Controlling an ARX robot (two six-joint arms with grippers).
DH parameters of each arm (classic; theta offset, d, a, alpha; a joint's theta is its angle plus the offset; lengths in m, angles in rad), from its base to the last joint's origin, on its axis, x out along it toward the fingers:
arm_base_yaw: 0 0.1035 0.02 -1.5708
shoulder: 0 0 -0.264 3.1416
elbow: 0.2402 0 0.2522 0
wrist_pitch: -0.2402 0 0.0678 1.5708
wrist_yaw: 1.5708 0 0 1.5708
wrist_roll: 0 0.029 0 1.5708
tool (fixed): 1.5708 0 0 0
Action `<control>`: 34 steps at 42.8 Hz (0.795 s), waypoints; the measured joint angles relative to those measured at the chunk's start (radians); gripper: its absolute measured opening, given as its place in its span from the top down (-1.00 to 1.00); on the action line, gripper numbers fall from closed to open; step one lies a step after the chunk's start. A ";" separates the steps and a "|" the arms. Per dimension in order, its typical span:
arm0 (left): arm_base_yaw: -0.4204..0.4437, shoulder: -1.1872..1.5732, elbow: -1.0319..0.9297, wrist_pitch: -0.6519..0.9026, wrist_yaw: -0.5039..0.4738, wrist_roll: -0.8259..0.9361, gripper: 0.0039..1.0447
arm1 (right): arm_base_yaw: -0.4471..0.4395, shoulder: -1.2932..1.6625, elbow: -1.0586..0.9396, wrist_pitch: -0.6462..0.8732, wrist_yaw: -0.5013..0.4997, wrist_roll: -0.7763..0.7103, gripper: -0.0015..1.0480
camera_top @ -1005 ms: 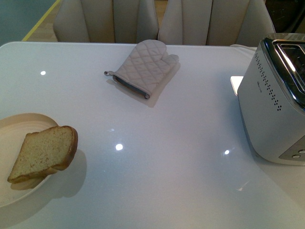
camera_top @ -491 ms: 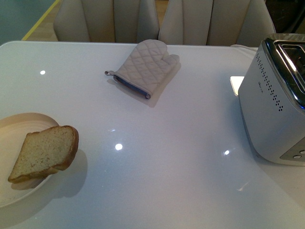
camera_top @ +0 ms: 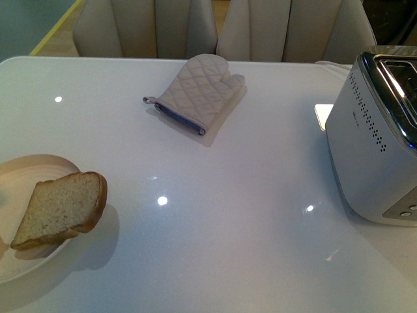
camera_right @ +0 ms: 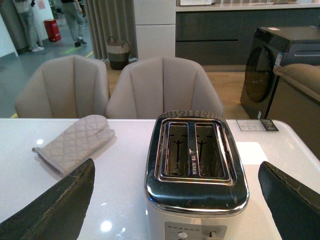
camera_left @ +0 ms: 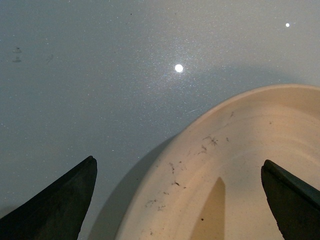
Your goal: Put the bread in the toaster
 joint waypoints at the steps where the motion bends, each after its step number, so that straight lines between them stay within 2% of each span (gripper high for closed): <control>1: -0.001 0.002 0.001 0.000 0.000 0.001 -0.87 | 0.000 0.000 0.000 0.000 0.000 0.000 -0.83; 7: -0.008 0.018 0.013 0.000 -0.002 0.018 -0.84 | 0.000 0.000 0.000 0.000 0.000 0.000 -0.83; 16: -0.030 0.040 0.020 -0.001 0.002 0.053 -0.37 | 0.000 0.000 0.000 0.000 0.000 0.000 -0.83; 26: -0.042 0.052 0.020 -0.015 0.011 0.095 0.37 | 0.000 0.000 0.000 0.000 0.000 0.000 -0.83; 34: -0.063 0.047 0.013 -0.011 0.043 0.092 0.77 | 0.000 0.000 0.000 0.000 0.000 0.000 -0.83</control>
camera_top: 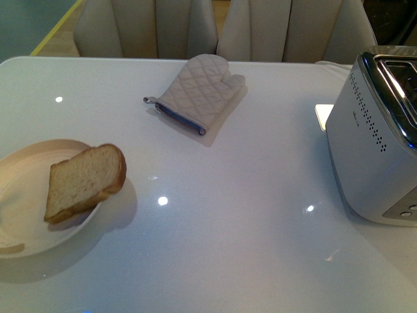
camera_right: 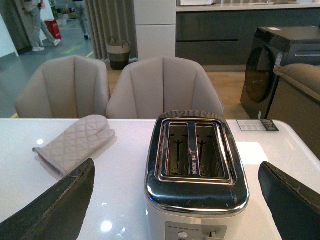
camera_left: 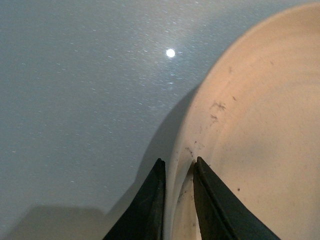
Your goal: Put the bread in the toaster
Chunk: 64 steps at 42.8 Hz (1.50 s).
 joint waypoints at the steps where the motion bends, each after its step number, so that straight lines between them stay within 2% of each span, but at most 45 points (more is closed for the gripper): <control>1: -0.003 -0.001 0.000 0.000 0.001 0.000 0.78 | 0.000 0.000 0.000 0.000 0.000 0.000 -0.83; 6: -0.042 -0.009 -0.002 0.003 -0.002 -0.007 0.92 | 0.000 0.000 0.000 0.000 0.000 0.000 -0.83; 16: -0.196 -0.012 0.003 -0.002 -0.018 -0.010 0.92 | 0.000 0.000 0.000 0.000 0.000 0.000 -0.83; 28: -0.394 -0.012 0.016 -0.026 0.032 0.025 0.92 | 0.000 0.000 0.000 0.000 0.000 0.000 -0.83; 41: -0.555 -0.020 0.035 -0.055 0.026 -0.029 0.91 | 0.000 0.000 0.000 0.000 0.000 0.000 -0.83; 46: -0.571 -0.021 0.035 -0.060 0.014 -0.031 0.65 | 0.000 0.000 0.000 0.000 0.000 0.000 -0.83; 52: -0.562 -0.048 0.016 -0.053 -0.002 -0.042 0.24 | 0.000 0.000 0.000 0.000 0.000 0.000 -0.83; 59: -0.498 -0.204 -0.048 -0.011 -0.001 -0.090 -0.33 | 0.000 0.000 0.000 0.000 0.000 0.000 -0.83; 64: -0.457 -0.336 -0.094 0.000 0.003 -0.126 -0.64 | 0.000 0.000 0.000 0.000 0.000 0.000 -0.83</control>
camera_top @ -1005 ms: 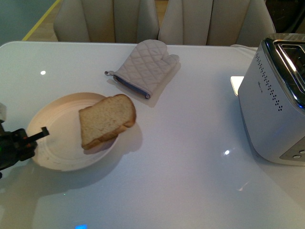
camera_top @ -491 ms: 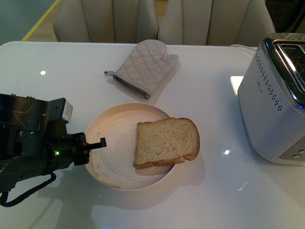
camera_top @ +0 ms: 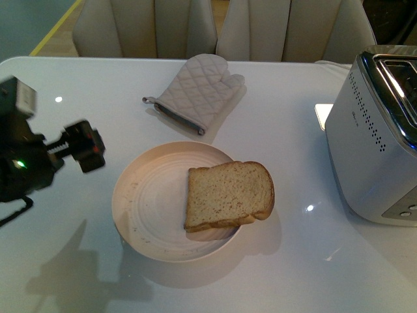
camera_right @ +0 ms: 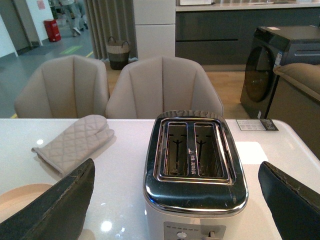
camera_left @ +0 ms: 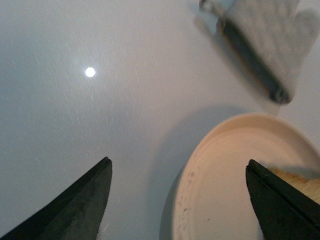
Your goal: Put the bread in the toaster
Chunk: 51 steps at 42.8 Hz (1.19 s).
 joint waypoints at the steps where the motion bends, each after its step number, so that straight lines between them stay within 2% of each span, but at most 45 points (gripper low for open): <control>1: 0.008 -0.034 -0.014 0.003 0.000 -0.006 -0.70 | 0.000 0.000 0.000 0.000 0.000 0.000 -0.83; 5: 0.030 -0.147 -0.058 0.013 -0.002 -0.029 -0.89 | 0.000 0.000 0.000 0.000 0.000 0.000 -0.83; 15: 0.062 -0.662 -0.230 -0.035 -0.019 -0.130 -0.87 | 0.000 0.000 0.000 0.000 0.000 0.000 -0.83; 17: 0.060 -0.787 -0.278 -0.022 -0.071 -0.071 -0.76 | 0.000 0.000 0.000 0.000 0.000 0.000 -0.83; 19: 0.076 -0.896 -0.318 -0.044 -0.071 0.009 -0.63 | 0.000 0.000 0.000 0.000 0.000 0.000 -0.83; 24: 0.102 -1.174 -0.394 -0.232 -0.090 0.228 -0.32 | 0.000 0.000 0.000 0.000 0.000 0.000 -0.83; 29: 0.103 -1.467 -0.462 -0.462 -0.085 0.336 -0.01 | 0.000 0.000 0.000 0.000 -0.001 0.000 -0.83; 32: 0.103 -1.741 -0.517 -0.668 -0.087 0.381 0.29 | 0.000 0.000 0.000 0.000 0.000 0.000 -0.83; 36: 0.103 -1.951 -0.534 -0.809 -0.086 0.404 0.67 | 0.000 0.000 0.000 0.000 0.000 0.000 -0.83; 39: 0.103 -2.016 -0.541 -0.840 -0.086 0.408 0.95 | 0.000 0.000 0.000 0.000 0.000 0.000 -0.83; 51: 0.103 -2.076 -0.594 -0.840 -0.086 0.415 0.95 | 0.000 0.000 0.000 0.000 0.000 0.000 -0.83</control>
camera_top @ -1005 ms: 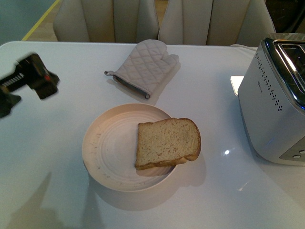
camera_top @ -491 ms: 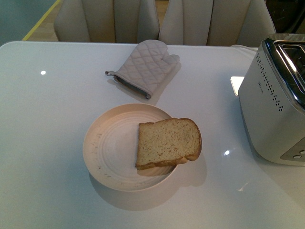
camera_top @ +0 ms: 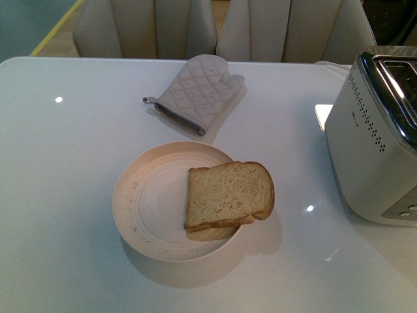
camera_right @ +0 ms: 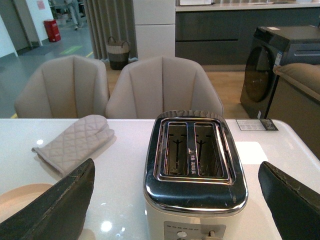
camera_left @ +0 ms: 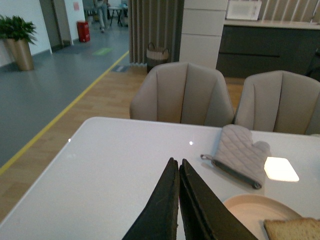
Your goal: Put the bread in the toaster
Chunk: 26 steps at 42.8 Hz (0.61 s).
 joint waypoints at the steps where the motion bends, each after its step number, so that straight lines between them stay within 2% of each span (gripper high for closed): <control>1: 0.000 0.000 0.000 0.000 0.000 0.001 0.95 | 0.000 0.000 0.000 0.000 0.000 0.000 -0.83; 24: 0.000 -0.004 0.000 0.000 0.000 0.001 0.95 | 0.000 0.000 0.000 0.000 0.000 0.000 -0.83; 26: 0.000 -0.004 0.000 0.000 0.000 0.001 0.78 | 0.000 0.000 0.000 0.000 0.000 0.000 -0.83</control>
